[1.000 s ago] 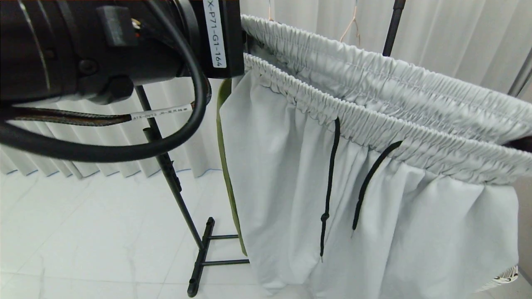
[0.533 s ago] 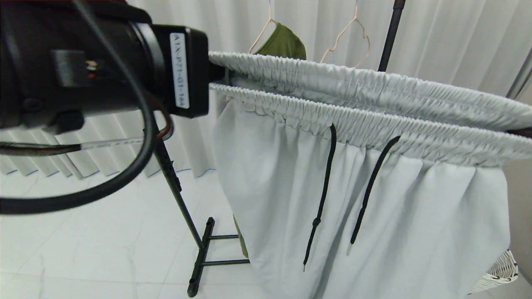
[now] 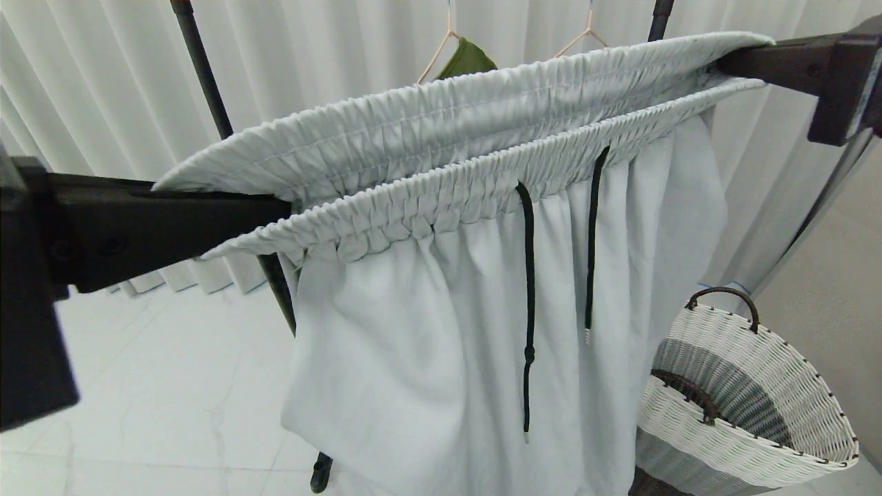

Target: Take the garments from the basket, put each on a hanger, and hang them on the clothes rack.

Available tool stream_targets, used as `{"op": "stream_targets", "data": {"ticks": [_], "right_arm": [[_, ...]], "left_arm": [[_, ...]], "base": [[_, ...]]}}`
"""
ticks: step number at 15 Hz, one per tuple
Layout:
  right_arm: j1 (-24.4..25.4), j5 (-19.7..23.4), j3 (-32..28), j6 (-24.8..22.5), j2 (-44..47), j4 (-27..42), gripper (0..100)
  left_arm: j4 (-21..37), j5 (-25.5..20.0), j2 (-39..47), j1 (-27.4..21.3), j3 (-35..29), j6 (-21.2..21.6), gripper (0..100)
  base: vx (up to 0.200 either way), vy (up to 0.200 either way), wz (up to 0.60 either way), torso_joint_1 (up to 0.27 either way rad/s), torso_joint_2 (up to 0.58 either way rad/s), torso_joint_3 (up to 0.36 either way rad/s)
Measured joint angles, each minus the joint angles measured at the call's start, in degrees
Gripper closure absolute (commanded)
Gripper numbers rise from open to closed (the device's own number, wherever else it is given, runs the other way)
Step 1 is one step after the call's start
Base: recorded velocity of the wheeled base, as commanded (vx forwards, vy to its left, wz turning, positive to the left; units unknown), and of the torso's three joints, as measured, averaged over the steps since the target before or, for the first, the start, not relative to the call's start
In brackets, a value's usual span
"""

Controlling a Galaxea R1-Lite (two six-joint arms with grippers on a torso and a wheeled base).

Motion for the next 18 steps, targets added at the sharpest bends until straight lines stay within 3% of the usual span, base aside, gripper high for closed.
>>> {"op": "stream_targets", "data": {"ticks": [2, 5, 7, 9, 12, 14, 18], "right_arm": [[-0.04, 0.0, -0.56, 0.13, 1.62, -0.29, 100], [-0.28, -0.04, -0.5, 0.35, 2.32, -0.11, 100], [-1.63, -0.17, -0.41, 0.43, 2.34, 0.15, 100], [-3.4, -0.22, -1.61, 0.38, 2.21, 2.08, 100], [-5.0, -0.2, -3.43, 0.38, 0.3, 7.31, 100], [-5.6, -0.15, -2.56, 0.84, -2.07, 10.63, 100], [-5.77, -0.2, 2.5, 1.44, -7.08, 13.06, 100]], "left_arm": [[0.04, 0.17, -0.91, -5.38, 0.17, 0.1, 100], [0.09, 0.48, -1.35, -7.55, 0.44, 0.13, 100], [0.0, 0.44, -1.05, -5.36, 0.41, 0.43, 100], [-1.1, 0.33, 0.09, 0.2, -0.66, 3.0, 100], [-10.64, 0.11, 4.22, 8.72, -3.61, 7.27, 100], [-13.49, 0.13, 6.72, 10.62, -3.41, 7.42, 100], [-15.76, 0.17, 8.84, 9.61, -0.79, 7.79, 100]], "base": [[0.0, 0.0, 0.0, 0.0, 0.0, 0.0], [0.0, 0.0, 0.0, 0.0, 0.0, 0.0], [0.0, 0.0, 0.0, 0.0, 0.0, 0.0], [0.0, 0.0, 0.0, 0.0, 0.0, 0.0], [0.0, 0.0, 0.0, 0.0, 0.0, 0.0], [0.0, 0.0, 0.0, 0.0, 0.0, 0.0], [0.0, 0.0, 0.0, 0.0, 0.0, 0.0]]}}
